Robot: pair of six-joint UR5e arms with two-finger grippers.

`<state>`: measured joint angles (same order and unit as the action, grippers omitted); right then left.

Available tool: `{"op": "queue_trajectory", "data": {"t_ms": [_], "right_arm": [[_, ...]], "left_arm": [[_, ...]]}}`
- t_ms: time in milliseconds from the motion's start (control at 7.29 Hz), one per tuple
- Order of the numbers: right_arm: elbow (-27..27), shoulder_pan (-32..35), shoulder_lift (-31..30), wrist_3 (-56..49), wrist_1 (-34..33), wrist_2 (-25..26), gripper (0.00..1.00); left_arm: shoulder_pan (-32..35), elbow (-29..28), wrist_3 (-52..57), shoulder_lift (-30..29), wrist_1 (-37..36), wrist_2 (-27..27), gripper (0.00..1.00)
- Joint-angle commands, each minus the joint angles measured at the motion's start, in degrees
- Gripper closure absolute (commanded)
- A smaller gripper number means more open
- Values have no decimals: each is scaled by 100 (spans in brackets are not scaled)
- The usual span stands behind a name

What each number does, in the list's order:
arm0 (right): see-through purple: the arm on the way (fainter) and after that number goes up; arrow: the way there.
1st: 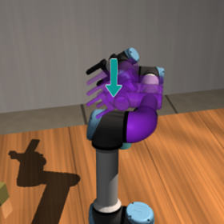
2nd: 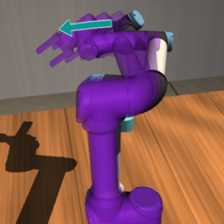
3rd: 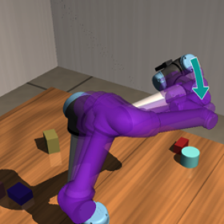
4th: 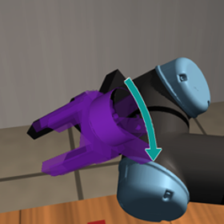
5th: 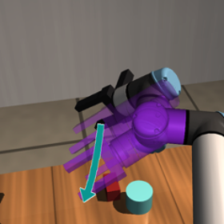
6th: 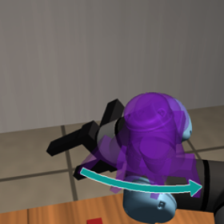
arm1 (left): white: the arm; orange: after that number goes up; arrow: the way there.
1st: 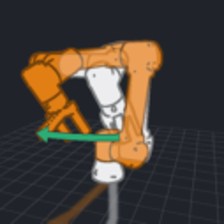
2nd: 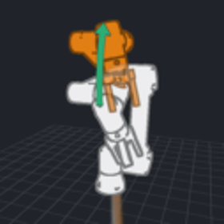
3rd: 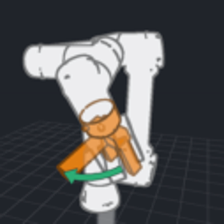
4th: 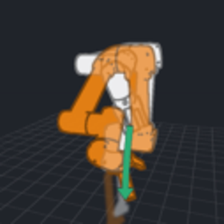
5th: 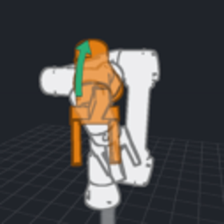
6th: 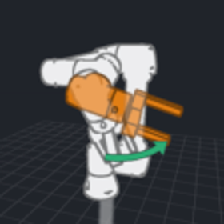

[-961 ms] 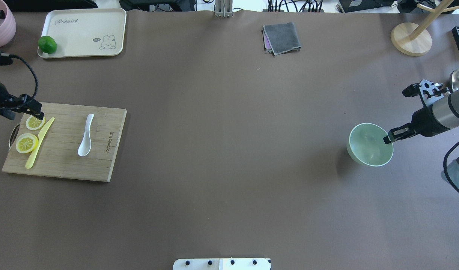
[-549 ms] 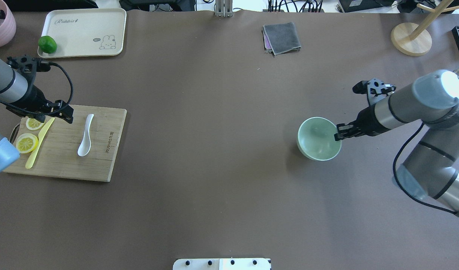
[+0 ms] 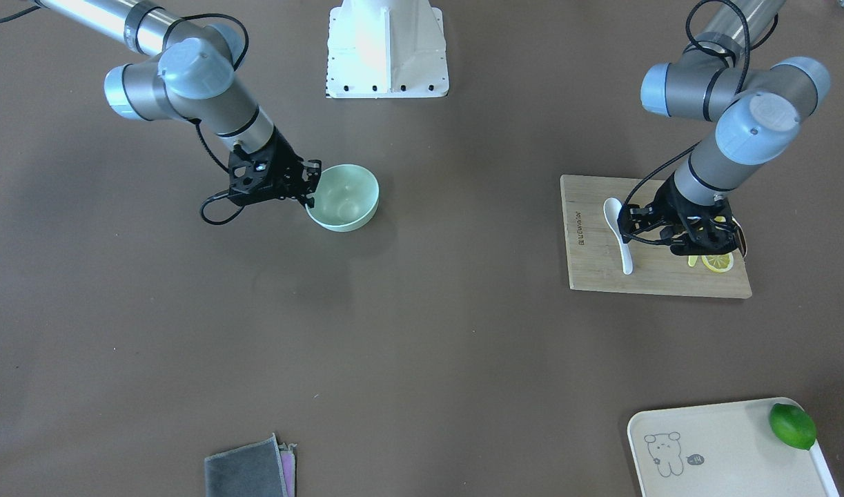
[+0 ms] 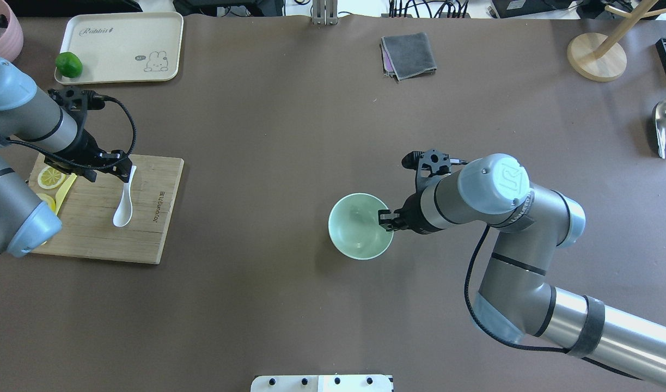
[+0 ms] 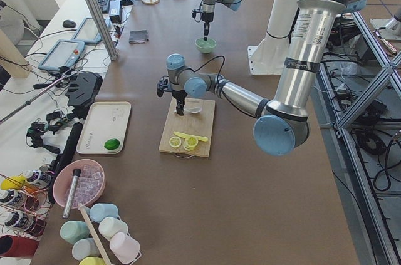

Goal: Place spoon in bowl
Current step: 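Grasp white spoon handle with left gripper while right gripper drags bowl closer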

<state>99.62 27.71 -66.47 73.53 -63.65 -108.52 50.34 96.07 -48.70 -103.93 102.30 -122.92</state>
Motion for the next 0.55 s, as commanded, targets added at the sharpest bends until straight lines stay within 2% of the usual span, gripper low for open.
{"op": "queue_trajectory", "data": {"t_ms": [0,137,412], "right_arm": [[-3,-449,440,196,-446,408,100],[-65,-546,537,196,-525,532,100],[-83,-582,608,196,-525,542,100]], "left_arm": [[-156,-141,-61,-83,0,5,31],[-174,-237,-61,-171,0,14,31],[-226,-369,-61,-250,0,14,47]]}}
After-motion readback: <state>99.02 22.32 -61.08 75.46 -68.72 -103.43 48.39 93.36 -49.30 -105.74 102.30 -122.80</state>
